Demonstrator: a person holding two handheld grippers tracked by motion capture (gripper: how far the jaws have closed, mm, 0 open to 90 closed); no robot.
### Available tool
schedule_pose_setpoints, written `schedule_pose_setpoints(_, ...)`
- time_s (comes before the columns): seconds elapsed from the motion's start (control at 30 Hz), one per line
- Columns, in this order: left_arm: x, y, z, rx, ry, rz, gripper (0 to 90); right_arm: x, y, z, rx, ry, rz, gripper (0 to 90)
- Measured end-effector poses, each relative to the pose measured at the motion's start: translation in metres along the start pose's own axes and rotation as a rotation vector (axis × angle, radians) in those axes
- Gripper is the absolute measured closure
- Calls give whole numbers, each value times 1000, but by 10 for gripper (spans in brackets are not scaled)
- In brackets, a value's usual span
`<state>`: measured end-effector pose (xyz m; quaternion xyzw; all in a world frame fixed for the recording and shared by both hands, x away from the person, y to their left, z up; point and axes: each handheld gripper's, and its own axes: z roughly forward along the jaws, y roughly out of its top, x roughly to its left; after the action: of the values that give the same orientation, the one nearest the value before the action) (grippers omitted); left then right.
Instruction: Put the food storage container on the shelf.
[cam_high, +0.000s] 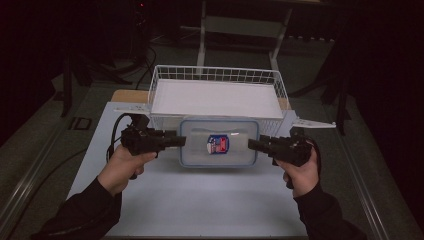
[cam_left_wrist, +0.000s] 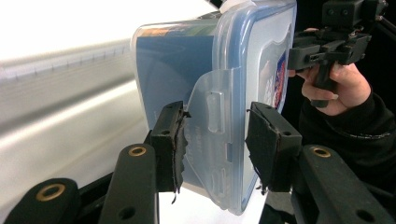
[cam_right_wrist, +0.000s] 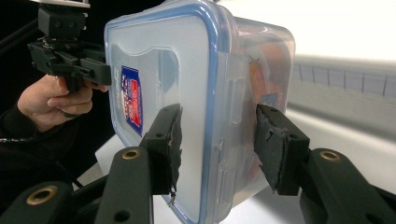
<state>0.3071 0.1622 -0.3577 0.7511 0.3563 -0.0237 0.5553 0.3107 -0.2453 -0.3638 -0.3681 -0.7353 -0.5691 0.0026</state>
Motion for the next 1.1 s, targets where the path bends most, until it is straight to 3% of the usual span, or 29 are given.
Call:
schedule_pose_setpoints(0.27,-1,41,-5,-26,24,44,569,-2,34,-2,-36,-1,-14,524)
schedule_pose_setpoints(0.47,9,67,1,-35,39,38,566,-13,54,1,-61,-13,9,520)
schedule_pose_setpoints(0.7,29,81,10,-48,60,3,558,-28,70,13,-50,-32,34,520)
schedule_pose_setpoints(0.83,37,86,19,-33,108,-6,538,-37,78,22,-35,-53,48,518)
schedule_pose_setpoints(0.9,42,86,21,-45,93,-28,537,-41,81,25,-35,-54,57,518)
schedule_pose_setpoints(1.1,51,89,23,-66,86,-42,536,-46,90,28,-35,-62,52,518)
